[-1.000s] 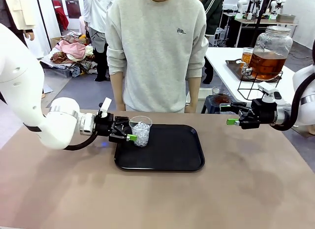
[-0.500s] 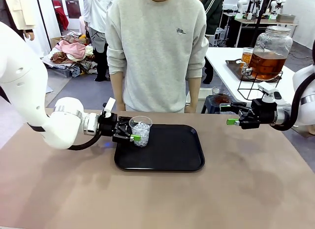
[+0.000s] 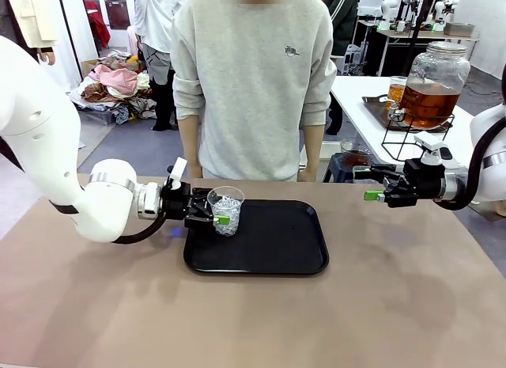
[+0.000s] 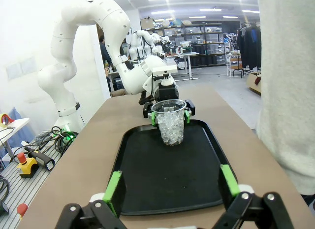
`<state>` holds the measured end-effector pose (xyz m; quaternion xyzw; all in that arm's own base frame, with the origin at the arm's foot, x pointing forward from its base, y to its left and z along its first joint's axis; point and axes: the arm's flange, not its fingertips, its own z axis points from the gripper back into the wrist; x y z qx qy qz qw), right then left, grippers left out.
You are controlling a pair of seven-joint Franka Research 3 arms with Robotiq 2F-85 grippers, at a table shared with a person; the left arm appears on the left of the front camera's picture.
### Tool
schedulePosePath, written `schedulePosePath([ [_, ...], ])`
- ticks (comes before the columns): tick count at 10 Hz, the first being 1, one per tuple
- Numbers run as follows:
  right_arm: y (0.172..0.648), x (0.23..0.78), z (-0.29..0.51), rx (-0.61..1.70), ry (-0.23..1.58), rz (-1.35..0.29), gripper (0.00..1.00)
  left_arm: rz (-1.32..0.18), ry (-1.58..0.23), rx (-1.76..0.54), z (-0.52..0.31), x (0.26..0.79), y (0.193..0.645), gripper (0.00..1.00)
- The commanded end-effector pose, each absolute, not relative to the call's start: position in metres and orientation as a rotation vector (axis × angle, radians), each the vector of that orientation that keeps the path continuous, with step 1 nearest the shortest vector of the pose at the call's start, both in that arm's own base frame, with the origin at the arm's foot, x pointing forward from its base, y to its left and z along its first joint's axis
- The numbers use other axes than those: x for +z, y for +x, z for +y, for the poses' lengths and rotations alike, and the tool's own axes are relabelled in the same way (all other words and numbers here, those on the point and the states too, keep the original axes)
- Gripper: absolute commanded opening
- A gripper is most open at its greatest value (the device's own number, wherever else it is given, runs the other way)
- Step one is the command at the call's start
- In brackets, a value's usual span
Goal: Pour the drink into the iced cup.
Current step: Pick up the iced cup indicated by the human and present it to them.
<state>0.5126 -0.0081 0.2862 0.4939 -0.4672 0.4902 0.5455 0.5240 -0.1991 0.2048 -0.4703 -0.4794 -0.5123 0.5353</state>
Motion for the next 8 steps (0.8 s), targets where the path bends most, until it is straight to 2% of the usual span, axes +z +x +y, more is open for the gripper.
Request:
schedulePosePath([
  [1, 0.5141, 0.2890, -0.0077, 1.166, 1.161, -1.107, 1.00, -1.144, -1.122, -1.189, -0.2060, 0.2055, 0.5261, 1.00],
  [4, 0.5141, 0.2890, -0.0077, 1.166, 1.161, -1.107, 1.00, -1.131, -1.144, -1.202, -0.2094, 0.2046, 0.5245, 1.00],
  [6, 0.5141, 0.2890, -0.0077, 1.166, 1.161, -1.107, 1.00, -1.151, -1.134, -1.226, -0.2100, 0.2041, 0.5230, 0.62],
  [8, 0.5141, 0.2890, -0.0077, 1.166, 1.161, -1.107, 1.00, -1.167, -1.133, -1.219, -0.2091, 0.2056, 0.5215, 0.62],
])
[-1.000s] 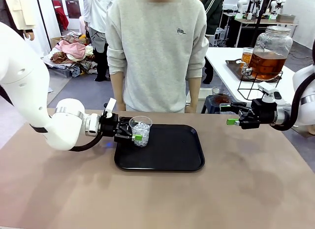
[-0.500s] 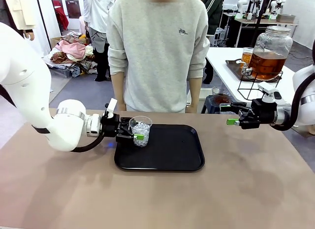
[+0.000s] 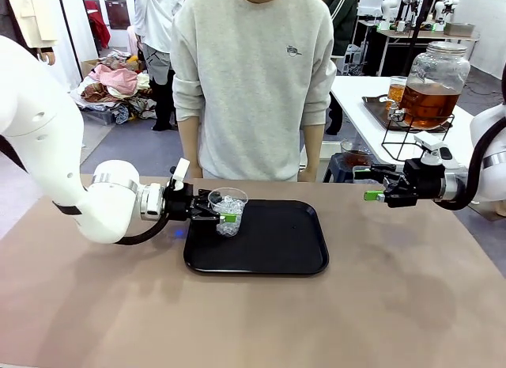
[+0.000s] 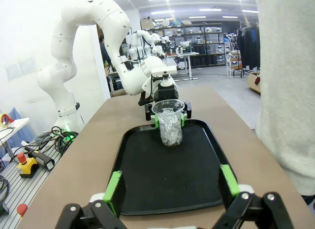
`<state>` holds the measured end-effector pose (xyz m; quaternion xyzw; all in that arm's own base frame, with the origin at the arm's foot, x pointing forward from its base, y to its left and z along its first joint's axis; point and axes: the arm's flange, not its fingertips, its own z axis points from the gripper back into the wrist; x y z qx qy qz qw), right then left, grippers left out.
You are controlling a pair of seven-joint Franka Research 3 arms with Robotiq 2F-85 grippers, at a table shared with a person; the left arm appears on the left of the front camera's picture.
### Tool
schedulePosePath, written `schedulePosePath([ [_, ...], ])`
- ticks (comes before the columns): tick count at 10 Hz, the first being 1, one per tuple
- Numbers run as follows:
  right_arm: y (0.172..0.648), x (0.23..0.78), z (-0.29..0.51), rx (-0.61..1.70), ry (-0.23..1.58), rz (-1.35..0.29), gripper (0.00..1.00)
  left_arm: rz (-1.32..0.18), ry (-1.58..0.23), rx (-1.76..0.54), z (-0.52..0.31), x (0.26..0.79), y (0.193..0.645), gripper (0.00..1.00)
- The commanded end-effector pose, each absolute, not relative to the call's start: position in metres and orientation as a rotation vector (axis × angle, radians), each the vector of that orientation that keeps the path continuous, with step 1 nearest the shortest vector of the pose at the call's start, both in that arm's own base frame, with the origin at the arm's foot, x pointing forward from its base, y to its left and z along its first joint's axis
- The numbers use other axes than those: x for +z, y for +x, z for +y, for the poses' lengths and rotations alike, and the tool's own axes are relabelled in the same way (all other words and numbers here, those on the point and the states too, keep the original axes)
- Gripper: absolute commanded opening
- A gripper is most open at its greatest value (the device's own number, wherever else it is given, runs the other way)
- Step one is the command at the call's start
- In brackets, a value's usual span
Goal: Pour the drink into the iced cup.
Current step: Pick up the iced cup indicated by the human and present it to them.
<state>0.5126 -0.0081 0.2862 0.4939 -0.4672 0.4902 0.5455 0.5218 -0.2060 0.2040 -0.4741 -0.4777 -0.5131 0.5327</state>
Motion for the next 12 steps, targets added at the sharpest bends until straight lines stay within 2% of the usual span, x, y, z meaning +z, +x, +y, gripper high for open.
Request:
schedulePosePath([
  [1, 0.514, 0.289, -0.008, 1.166, 1.161, -1.107, 1.00, -1.179, -1.129, -1.215, -0.209, 0.206, 0.521, 0.62],
  [4, 0.514, 0.289, -0.008, 1.166, 1.161, -1.107, 1.00, -1.235, -1.145, -1.187, -0.213, 0.224, 0.524, 0.62],
  [8, 0.514, 0.289, -0.008, 1.166, 1.161, -1.107, 1.00, -1.279, -1.093, -1.186, -0.236, 0.300, 0.543, 0.62],
  [12, 0.514, 0.289, -0.008, 1.166, 1.161, -1.107, 1.00, -1.237, -1.091, -1.187, -0.240, 0.341, 0.564, 0.62],
])
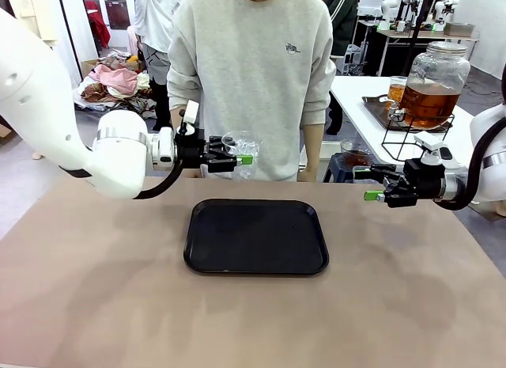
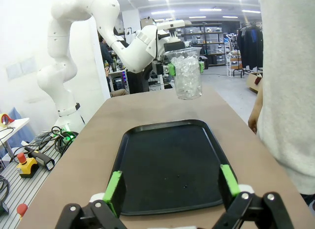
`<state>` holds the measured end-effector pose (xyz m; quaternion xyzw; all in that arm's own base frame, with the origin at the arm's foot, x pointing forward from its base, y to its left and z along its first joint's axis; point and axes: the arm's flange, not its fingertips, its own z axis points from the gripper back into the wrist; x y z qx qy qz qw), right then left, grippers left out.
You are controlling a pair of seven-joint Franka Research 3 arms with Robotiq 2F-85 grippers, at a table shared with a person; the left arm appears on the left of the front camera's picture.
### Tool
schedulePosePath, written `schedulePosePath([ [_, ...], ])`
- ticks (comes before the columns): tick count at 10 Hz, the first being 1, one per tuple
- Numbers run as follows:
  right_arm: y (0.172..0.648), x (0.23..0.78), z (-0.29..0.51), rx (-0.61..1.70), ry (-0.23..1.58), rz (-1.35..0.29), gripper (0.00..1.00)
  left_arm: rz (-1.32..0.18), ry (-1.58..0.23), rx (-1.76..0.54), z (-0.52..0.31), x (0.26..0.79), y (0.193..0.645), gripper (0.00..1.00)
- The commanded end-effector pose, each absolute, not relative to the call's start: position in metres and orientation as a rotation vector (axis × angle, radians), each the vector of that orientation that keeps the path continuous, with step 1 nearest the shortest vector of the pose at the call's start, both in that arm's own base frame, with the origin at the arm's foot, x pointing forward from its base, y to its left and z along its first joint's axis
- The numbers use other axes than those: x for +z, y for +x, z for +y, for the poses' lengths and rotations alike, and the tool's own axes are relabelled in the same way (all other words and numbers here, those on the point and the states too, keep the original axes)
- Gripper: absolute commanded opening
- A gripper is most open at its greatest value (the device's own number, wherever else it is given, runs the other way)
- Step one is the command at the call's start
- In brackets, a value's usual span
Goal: Pour the drink into the iced cup.
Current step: Pick up the iced cup indicated by the human and present it to them, then open the gripper to release the iced cup you were holding.
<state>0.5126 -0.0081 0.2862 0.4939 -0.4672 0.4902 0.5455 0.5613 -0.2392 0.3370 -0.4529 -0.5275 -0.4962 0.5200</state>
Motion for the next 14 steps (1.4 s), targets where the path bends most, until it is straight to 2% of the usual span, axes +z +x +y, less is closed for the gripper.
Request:
schedulePosePath([
  [1, 0.5141, 0.2890, -0.0077, 1.166, 1.161, -1.107, 1.00, -1.221, -1.105, -1.207, -0.2368, 0.3419, 0.5629, 0.62],
  [2, 0.5141, 0.2890, -0.0077, 1.166, 1.161, -1.107, 1.00, -1.265, -1.086, -1.190, -0.2392, 0.3370, 0.5613, 0.62],
  [14, 0.5141, 0.2890, -0.0077, 1.166, 1.161, -1.107, 1.00, -1.265, -1.086, -1.190, -0.2392, 0.3370, 0.5613, 0.62],
])
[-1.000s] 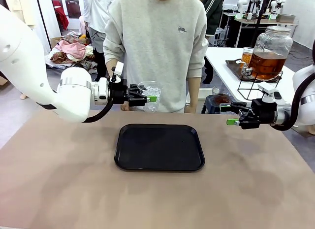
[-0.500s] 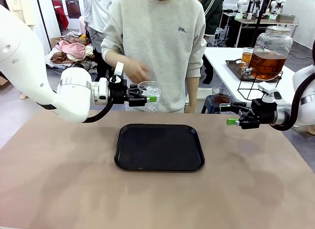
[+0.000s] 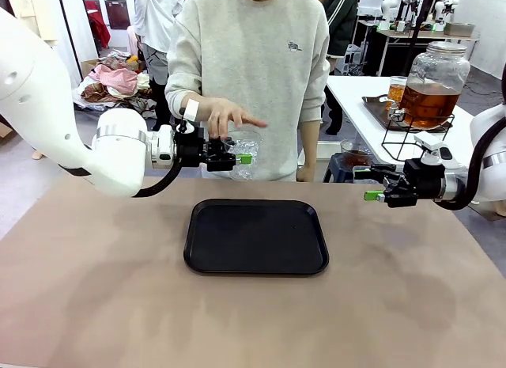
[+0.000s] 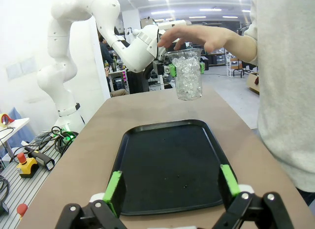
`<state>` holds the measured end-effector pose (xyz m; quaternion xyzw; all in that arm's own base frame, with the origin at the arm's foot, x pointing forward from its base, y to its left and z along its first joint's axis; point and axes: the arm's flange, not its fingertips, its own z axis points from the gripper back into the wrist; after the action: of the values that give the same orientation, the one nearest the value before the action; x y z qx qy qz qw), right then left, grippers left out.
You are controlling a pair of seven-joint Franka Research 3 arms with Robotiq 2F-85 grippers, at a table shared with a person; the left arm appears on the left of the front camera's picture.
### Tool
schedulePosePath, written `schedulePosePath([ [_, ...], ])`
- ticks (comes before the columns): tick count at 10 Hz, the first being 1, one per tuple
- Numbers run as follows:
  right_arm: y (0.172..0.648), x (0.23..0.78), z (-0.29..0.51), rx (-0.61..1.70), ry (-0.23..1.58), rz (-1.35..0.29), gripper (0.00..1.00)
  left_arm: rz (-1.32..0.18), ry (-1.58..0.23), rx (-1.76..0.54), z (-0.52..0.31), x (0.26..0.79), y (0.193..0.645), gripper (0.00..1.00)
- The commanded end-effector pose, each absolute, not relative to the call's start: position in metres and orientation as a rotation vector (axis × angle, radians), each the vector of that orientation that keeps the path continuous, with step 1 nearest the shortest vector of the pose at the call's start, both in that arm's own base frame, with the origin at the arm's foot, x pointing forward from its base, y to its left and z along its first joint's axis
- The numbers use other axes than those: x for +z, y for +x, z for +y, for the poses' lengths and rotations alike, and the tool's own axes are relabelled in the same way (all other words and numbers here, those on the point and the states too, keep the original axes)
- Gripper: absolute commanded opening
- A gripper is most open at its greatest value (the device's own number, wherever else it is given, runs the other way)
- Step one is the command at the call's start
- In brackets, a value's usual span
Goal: Pour the drink into the iced cup.
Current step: Open the gripper to release the iced cup you were holding.
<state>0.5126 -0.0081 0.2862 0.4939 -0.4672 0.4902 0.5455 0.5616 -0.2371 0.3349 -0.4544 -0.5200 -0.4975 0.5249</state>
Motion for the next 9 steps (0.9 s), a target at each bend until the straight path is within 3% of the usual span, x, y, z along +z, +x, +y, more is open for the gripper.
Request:
schedulePosePath([
  [1, 0.5141, 0.2890, -0.0077, 1.166, 1.161, -1.107, 1.00, -1.265, -1.086, -1.190, -0.2392, 0.3370, 0.5613, 0.62],
  [9, 0.5141, 0.2890, -0.0077, 1.166, 1.161, -1.107, 1.00, -1.265, -1.086, -1.190, -0.2392, 0.3370, 0.5613, 0.62],
])
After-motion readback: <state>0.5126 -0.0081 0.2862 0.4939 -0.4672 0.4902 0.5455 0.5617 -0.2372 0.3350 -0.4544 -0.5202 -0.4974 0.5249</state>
